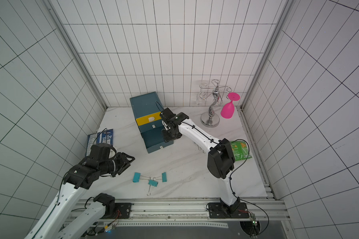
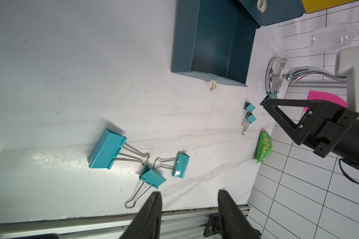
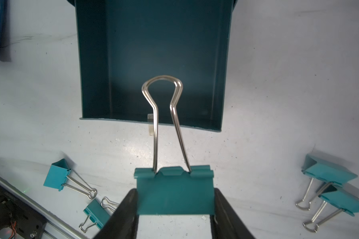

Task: Put the binder clips in the drawer according to color
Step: Place the binder clip in the drawer.

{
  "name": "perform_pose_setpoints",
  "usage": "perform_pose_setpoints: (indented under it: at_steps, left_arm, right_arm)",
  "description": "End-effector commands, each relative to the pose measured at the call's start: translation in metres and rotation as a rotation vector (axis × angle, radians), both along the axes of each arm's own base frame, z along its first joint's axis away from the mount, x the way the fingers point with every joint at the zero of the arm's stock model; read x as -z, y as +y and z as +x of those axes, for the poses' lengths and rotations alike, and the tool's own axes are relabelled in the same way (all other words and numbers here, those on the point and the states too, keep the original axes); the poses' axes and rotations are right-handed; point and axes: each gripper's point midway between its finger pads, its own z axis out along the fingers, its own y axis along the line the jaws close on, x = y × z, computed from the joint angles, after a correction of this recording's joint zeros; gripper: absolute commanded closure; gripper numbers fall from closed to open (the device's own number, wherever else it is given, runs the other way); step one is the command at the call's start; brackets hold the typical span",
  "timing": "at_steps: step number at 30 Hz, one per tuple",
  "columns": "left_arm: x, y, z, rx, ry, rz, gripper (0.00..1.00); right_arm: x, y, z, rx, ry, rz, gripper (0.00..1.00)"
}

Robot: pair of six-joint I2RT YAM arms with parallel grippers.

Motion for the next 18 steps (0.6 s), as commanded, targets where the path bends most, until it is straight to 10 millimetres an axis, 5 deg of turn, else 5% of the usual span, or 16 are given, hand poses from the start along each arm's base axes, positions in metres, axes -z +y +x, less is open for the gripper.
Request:
perform_pose_setpoints:
  at_steps: [1,11,18]
  left_arm:
    - [-0.003,0.002,-0.003,0.005,-0.016,0.002,0.52]
    - [-0.005,0.004,-0.003,0.004,-0.017,0.006,0.52]
    - [-0.004,0.003,0.0,0.011,-0.013,0.006,0.52]
  right_arm:
    - [0.0,0.002,0.006,0.007,0.032,-0.006,0.58]
    - [-0.003,0.013,0.026,0.052,0.024,0.021,0.34]
    - [-0.015,0.006,0.019,0.058,0.022,0.039,0.32]
